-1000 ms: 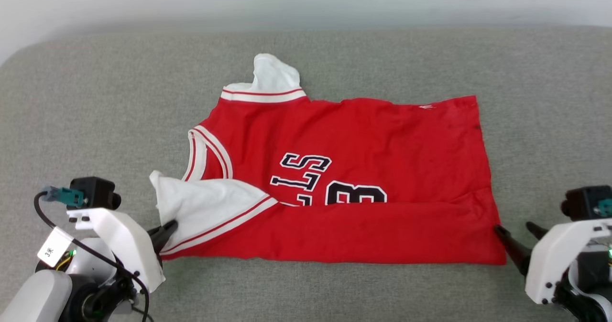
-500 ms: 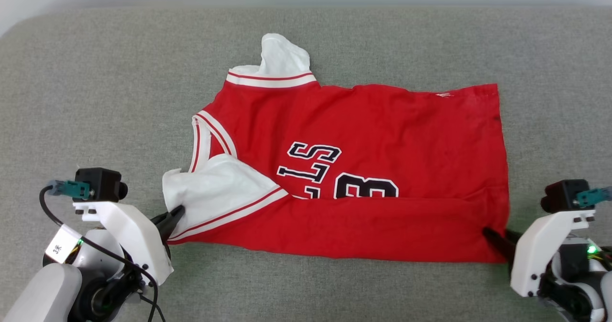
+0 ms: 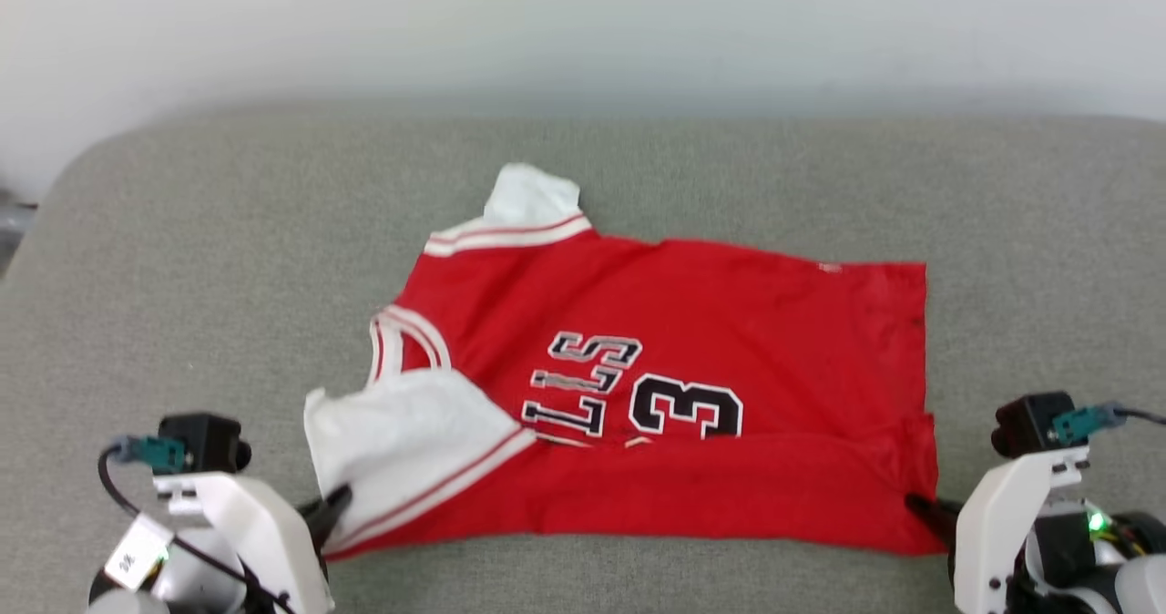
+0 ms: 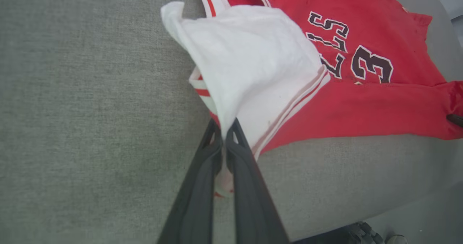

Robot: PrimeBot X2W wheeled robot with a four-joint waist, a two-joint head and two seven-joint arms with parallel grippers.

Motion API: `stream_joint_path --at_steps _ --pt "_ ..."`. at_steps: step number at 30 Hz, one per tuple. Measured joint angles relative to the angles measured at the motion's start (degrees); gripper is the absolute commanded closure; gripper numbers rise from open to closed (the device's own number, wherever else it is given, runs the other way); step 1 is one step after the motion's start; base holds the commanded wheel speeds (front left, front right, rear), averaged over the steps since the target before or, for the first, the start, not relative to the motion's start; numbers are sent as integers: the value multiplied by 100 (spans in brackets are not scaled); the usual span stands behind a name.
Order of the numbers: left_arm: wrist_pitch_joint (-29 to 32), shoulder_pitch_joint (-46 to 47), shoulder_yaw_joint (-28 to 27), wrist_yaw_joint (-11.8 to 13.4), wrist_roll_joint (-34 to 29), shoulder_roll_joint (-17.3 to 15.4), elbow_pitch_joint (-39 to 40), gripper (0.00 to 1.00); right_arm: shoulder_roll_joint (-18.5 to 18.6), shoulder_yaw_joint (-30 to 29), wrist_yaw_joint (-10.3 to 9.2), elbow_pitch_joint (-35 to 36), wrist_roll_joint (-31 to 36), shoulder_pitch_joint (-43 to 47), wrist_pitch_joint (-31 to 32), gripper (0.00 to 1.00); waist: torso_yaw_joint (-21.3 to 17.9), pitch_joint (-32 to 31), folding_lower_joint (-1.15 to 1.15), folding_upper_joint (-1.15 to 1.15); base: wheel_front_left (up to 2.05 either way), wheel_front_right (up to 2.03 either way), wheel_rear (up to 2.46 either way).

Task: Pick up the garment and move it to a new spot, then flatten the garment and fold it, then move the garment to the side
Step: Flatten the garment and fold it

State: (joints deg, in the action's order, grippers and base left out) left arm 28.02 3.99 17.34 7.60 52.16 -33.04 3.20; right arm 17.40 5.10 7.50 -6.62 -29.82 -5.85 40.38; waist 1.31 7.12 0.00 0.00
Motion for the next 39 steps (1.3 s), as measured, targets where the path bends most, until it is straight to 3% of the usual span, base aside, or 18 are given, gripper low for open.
stream_joint_path --at_steps 12,17,18,19,20,21,22,32,39 --pt "65 -1229 -152 405 230 -170 466 100 -31 -224 0 476 -93 1106 155 100 107 -669 -1 0 0 0 0" --pt "-47 -1299 8 305 381 198 -5 100 -407 -343 0 290 -14 1466 80 100 114 -575 -1 0 0 0 0" --pt "-82 -1260 -9 304 399 236 -125 100 -438 -345 0 244 11 1487 22 85 112 -560 -1 0 0 0 0" --pt "-102 -1212 -8 268 422 270 -214 67 -481 -363 0 207 5 1499 -59 32 108 -549 -1 0 0 0 0" --pt "-135 -1167 1 226 425 308 -312 35 -517 -365 0 178 5 1500 -131 0 102 -544 -1 0 0 0 0" --pt "-149 -1133 5 196 435 327 -404 4 -524 -348 0 151 45 1502 -247 0 93 -545 -1 0 0 0 0" --pt "-131 -1107 9 142 494 343 -458 0 -526 -338 0 119 62 1504 -326 0 83 -552 0 0 0 0 0" --pt "-588 -753 4 -52 77 218 -527 0 -853 -444 0 402 503 1377 -2085 0 -12 -691 -1 0 0 0 0" --pt "-2033 -302 -255 114 -709 404 -364 0 -1149 -812 0 780 1240 1188 -3066 0 -97 -632 0 0 0 0 0"
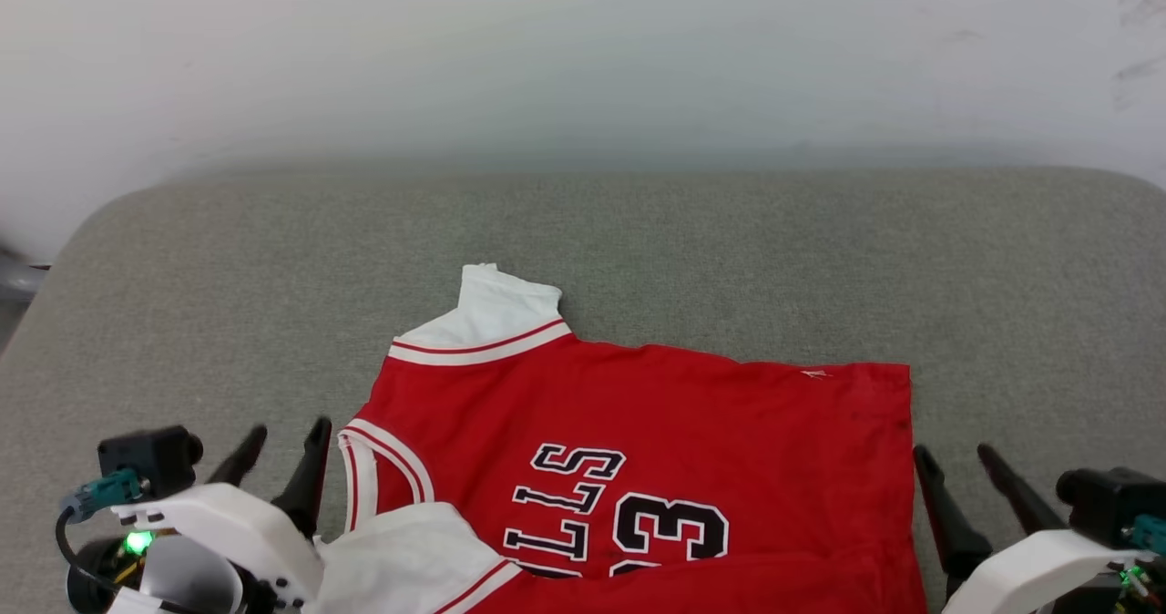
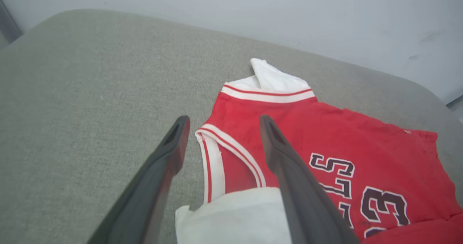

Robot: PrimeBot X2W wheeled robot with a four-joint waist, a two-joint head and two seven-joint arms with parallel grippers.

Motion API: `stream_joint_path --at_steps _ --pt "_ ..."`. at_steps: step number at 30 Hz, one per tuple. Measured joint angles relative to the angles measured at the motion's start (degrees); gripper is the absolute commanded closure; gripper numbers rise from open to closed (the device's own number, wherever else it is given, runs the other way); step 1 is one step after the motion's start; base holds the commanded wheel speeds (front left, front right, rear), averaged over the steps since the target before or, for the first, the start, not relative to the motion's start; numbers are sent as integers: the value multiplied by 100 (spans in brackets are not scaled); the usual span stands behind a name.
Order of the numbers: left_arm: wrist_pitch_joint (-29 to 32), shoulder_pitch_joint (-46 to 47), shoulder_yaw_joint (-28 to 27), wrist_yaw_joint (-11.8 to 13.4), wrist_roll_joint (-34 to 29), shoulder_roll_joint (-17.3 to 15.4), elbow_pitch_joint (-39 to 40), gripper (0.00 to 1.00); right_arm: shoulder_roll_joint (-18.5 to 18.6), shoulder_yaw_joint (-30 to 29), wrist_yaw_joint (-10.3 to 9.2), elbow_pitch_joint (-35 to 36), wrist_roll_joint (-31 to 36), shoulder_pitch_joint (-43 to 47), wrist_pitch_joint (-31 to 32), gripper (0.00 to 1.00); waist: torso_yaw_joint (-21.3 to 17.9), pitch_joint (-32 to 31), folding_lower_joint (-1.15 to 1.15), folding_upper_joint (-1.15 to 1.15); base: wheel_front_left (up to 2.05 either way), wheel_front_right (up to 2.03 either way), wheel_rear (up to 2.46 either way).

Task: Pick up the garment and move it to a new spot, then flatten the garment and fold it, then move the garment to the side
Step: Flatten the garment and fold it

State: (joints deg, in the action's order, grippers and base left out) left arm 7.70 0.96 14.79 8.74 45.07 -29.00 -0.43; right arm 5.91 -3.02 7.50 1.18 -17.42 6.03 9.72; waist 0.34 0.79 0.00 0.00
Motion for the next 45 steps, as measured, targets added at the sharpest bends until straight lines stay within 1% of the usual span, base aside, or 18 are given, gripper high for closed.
stream_joint_path --at_steps 4,8,13,16,19,22,26,28,33,38,41,42,43,44,45 --pt "-714 293 -36 -58 -304 158 34 0 -94 -138 0 225 263 -156 -252 0 -61 143 0 0 0 0 0" --pt "-1031 648 13 -126 -489 252 -86 0 -159 -170 0 538 413 -392 -367 0 -131 370 0 0 0 0 0" --pt "-1013 1312 119 -235 -557 354 -377 0 -213 -178 0 969 588 -699 -403 0 -229 788 1 0 0 0 0" --pt "-828 1880 159 -410 -524 350 -660 0 -240 -130 0 1160 655 -910 -405 0 -298 1091 1 0 0 0 0" --pt "-442 2465 194 -642 -324 330 -1014 0 -257 -94 0 1238 690 -1082 -372 0 -384 1393 2 0 0 0 0" --pt "114 3043 216 -892 -53 254 -1389 0 -270 -67 0 1245 691 -1194 -385 0 -488 1665 2 0 0 0 0" --pt "1132 3649 271 -1121 314 20 -1864 0 -286 22 0 1127 676 -1310 -396 0 -695 1930 2 0 0 0 0" --pt "1691 3919 325 -1179 492 -73 -2048 0 -288 76 0 1050 626 -1332 -413 0 -798 2042 2 0 0 0 0" --pt "2746 4386 453 -1122 647 -383 -2329 0 -292 126 0 873 461 -1405 -516 0 -1044 2283 2 0 0 0 0" --pt "3475 4543 668 -1071 628 -547 -2492 0 -293 160 0 681 266 -1428 -594 0 -1234 2476 1 0 0 0 0" --pt "3801 4633 755 -1017 657 -599 -2542 0 -294 144 0 572 182 -1433 -631 0 -1320 2557 1 0 0 0 0" --pt "3889 4649 779 -998 660 -609 -2558 2 -296 135 0 536 181 -1438 -655 0 -1343 2576 1 0 0 0 0" --pt "3975 4671 795 -953 661 -611 -2583 51 -296 119 0 498 157 -1451 -660 0 -1360 2593 0 0 0 0 0" --pt "4045 4697 817 -939 661 -615 -2590 70 -294 99 0 458 129 -1474 -659 0 -1375 2607 0 0 0 0 0" --pt "4056 4710 825 -924 661 -617 -2593 100 -294 91 0 431 102 -1502 -659 0 -1387 2621 -1 0 0 0 0"
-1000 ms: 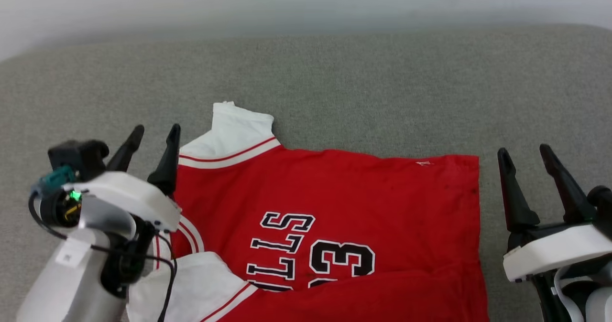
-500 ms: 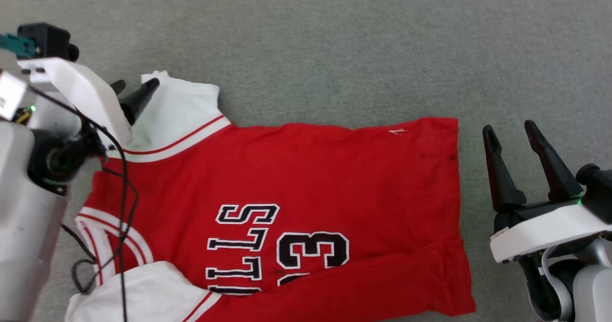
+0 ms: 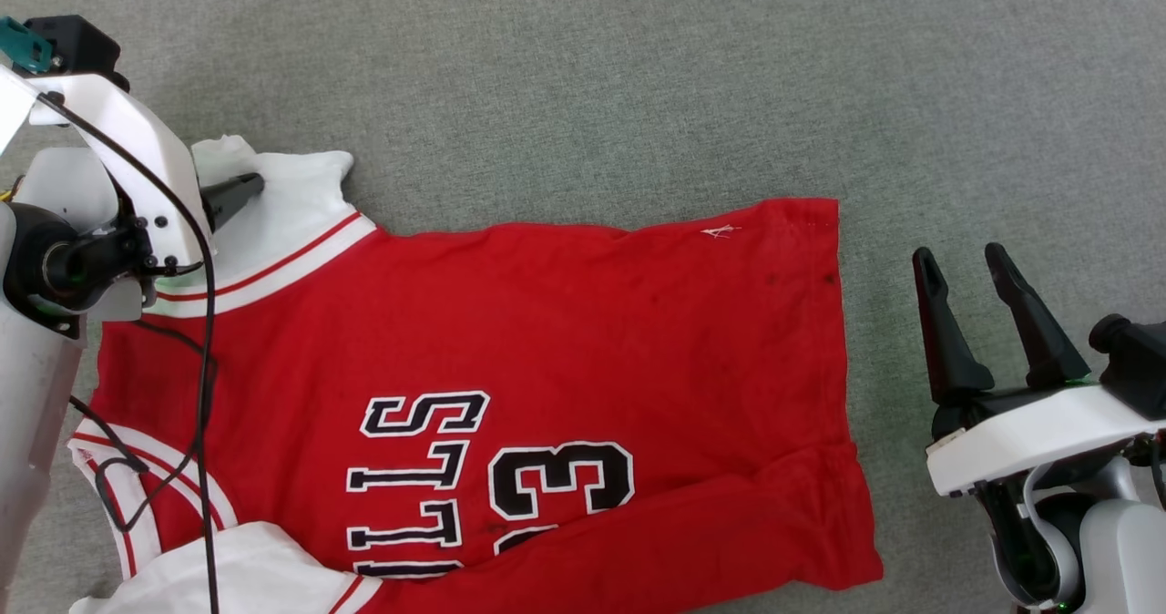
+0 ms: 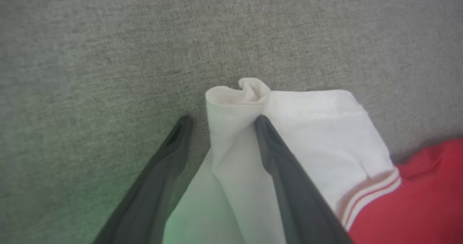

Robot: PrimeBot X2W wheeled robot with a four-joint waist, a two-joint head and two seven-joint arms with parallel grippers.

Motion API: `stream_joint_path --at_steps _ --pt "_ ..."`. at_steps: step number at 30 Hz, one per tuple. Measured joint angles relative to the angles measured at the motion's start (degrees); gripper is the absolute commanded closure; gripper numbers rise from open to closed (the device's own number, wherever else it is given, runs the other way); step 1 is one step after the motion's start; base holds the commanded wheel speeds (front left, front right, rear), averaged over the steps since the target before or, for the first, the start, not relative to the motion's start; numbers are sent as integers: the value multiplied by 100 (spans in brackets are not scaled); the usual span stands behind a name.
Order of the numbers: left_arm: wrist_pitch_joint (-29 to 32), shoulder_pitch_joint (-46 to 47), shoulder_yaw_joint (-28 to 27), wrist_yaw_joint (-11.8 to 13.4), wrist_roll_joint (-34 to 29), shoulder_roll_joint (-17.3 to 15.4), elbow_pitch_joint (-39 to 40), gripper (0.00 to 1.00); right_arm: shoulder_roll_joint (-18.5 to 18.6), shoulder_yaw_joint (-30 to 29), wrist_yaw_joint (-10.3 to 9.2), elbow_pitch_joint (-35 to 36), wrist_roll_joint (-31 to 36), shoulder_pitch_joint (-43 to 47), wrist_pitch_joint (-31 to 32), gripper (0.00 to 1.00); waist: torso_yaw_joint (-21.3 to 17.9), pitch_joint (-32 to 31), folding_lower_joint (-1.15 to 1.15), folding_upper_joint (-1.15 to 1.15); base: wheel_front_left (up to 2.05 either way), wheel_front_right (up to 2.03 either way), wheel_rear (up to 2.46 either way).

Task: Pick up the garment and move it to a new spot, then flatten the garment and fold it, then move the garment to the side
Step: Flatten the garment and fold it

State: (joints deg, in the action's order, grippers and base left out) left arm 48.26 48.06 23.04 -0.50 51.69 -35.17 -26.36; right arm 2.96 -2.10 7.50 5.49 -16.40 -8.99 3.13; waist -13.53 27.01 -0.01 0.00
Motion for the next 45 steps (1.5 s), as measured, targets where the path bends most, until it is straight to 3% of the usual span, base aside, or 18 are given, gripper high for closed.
stream_joint_path --at_steps 7,20,32,33,34,35,40,45 --pt "-371 -4 119 -82 -132 185 -107 100 80 -70 0 -360 -416 -153 372 0 55 -104 0 0 0 0 0" --pt "-1204 10 167 -197 -356 444 369 100 1385 525 0 -1158 -1408 -1185 2557 0 644 -500 0 0 0 0 0" --pt "-1573 -41 230 -203 -414 599 1011 100 1852 1403 -7 -2089 -1657 -1926 3616 0 1320 -335 1 0 0 0 0" --pt "-1607 -64 234 -204 -424 605 1029 100 1871 1421 -10 -2156 -1686 -1947 3680 22 1354 -321 1 0 0 0 0" --pt "-1635 -91 237 -207 -430 608 1040 100 1880 1417 -10 -2226 -1735 -1977 3765 75 1381 -314 1 0 0 0 0" --pt "-1670 -125 243 -211 -431 612 1046 100 1891 1419 -10 -2262 -1760 -2003 3821 100 1399 -314 1 0 0 0 0" --pt "-1803 -265 253 -213 -444 642 1016 100 1918 1434 -1 -2323 -1874 -2001 3762 100 1442 -413 1 0 0 0 0" --pt "-2118 -454 190 -238 -423 665 993 100 1979 1145 3 -2020 -1758 -1788 3293 100 1519 -612 1 0 0 0 0"
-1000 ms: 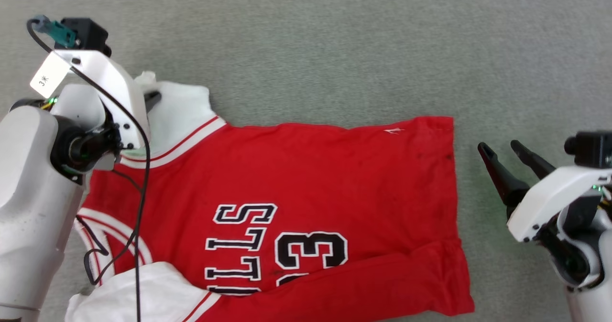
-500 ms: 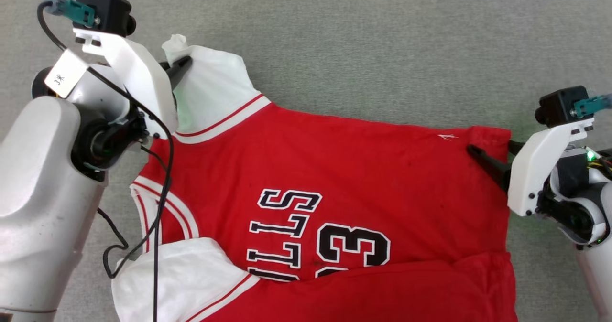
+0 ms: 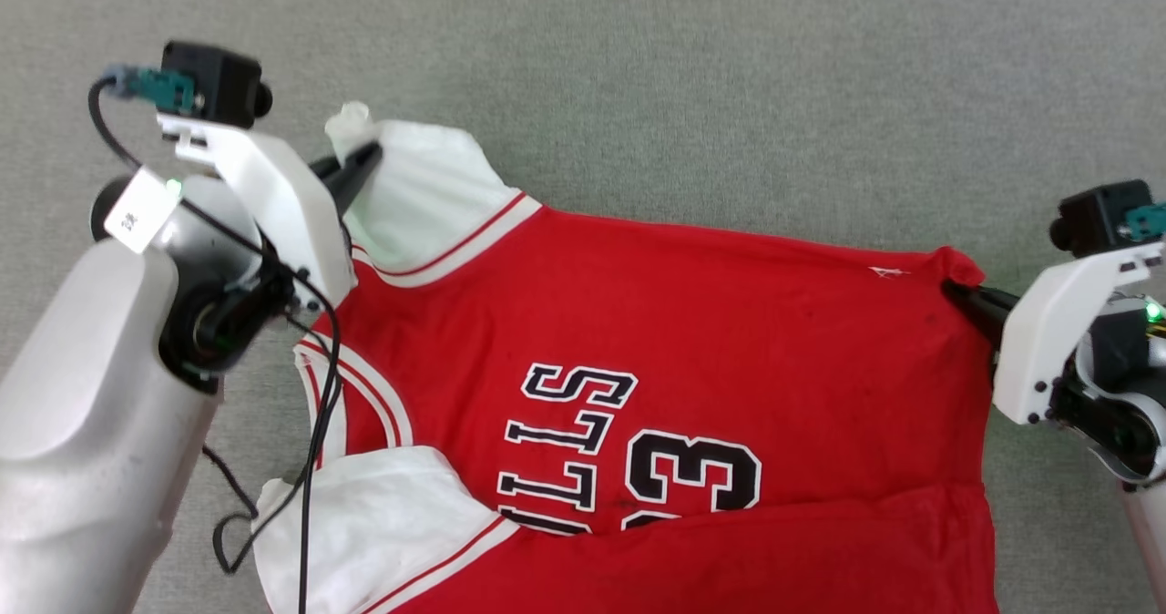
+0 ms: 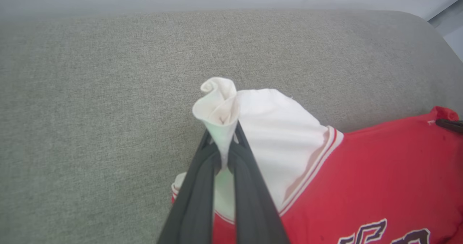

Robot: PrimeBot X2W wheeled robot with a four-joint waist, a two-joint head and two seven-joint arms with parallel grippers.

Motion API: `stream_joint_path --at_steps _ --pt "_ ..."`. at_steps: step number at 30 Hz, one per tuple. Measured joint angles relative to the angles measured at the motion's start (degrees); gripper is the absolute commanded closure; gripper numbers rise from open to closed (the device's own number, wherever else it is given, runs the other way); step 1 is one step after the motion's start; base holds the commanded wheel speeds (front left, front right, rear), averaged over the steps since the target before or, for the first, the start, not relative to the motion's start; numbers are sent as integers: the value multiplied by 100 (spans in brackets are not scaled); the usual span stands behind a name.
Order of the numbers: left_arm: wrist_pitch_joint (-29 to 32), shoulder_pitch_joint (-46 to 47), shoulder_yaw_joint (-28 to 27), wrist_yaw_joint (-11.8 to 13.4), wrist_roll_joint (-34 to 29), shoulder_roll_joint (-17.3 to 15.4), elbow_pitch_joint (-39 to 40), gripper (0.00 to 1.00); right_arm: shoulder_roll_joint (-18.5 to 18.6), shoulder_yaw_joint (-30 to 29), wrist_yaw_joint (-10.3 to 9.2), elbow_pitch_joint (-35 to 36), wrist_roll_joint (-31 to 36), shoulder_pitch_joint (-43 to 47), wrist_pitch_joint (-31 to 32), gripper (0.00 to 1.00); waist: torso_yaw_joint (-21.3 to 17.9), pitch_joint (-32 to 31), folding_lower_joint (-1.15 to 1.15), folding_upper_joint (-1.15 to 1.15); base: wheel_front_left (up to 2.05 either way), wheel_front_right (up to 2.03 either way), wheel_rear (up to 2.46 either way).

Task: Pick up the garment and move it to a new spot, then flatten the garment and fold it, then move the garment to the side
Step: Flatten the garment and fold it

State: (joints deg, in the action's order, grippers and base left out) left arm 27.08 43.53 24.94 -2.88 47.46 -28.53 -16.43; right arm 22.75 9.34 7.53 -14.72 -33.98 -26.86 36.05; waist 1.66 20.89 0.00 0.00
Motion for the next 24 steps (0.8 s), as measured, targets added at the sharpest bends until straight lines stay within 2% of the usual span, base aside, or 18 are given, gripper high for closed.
stream_joint_path --at_steps 6,12,18,24 --pt "-271 -661 -103 46 116 -100 171 100 -81 -376 0 603 266 664 -147 100 63 -417 0 0 0 0 0" --pt "-568 -1830 -182 315 166 -294 603 100 -456 -638 0 1022 408 1621 -174 100 103 -891 -1 0 0 0 0" --pt "-739 -2987 -186 638 348 -255 1012 100 -746 -757 -1 1128 471 2404 -311 100 189 -1232 -1 0 0 0 0" --pt "-858 -3947 -156 818 624 -113 1155 100 -956 -789 -1 901 479 2754 -715 100 186 -1329 -1 0 0 0 0"
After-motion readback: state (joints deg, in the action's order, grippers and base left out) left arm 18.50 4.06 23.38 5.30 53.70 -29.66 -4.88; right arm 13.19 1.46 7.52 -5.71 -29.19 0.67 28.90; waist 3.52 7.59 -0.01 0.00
